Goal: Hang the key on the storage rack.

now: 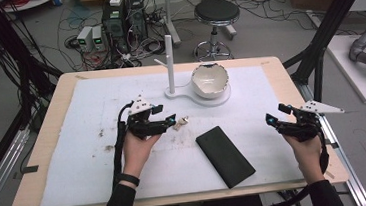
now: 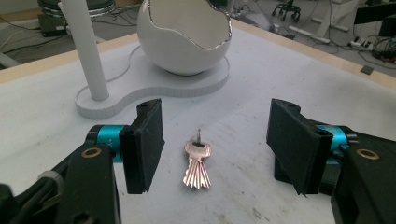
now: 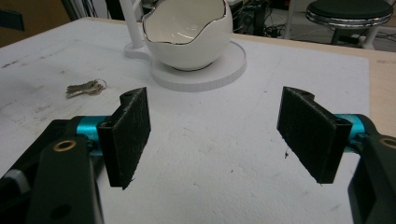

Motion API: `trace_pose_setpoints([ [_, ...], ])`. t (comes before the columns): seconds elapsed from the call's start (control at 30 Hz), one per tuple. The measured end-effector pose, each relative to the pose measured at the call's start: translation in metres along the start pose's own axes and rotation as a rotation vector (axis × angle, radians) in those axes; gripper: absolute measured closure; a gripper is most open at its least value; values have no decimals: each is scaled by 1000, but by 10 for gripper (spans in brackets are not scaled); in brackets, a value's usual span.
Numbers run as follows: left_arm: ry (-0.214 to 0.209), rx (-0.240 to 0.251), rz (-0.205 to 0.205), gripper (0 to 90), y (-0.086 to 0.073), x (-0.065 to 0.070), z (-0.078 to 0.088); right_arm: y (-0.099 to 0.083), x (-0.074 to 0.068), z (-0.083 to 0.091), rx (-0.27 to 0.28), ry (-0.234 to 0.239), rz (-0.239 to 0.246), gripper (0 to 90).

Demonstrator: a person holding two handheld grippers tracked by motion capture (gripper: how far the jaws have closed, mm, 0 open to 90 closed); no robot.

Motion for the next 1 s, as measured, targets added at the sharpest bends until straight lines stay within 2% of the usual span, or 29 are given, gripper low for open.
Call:
trace_pose_setpoints([
  [0.1,0,-15,-13,362,5,0,-9,0,0,0,-1,1,-1,265],
  [0.23,-17,-32,-8,379,9,-3,-20,0,0,0,2,1,2,265],
  [0.43,-43,-71,44,412,11,-9,-37,0,0,-1,-1,4,3,265],
  [0.63,-46,-102,46,456,12,-11,-52,0,0,-1,-3,6,3,265],
  [1.0,-42,-163,91,532,7,-14,-75,0,0,-1,-6,9,0,267],
])
Point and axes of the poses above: each handheld gripper's, and its own axes: z roughly backward along the jaws, y roughly out of its top, x roughly to its right, the point moved 3 cm from there along -z, roughly forward along the jaws, and after that the axes turned 14 degrees about -x, right-handed, at the moved point
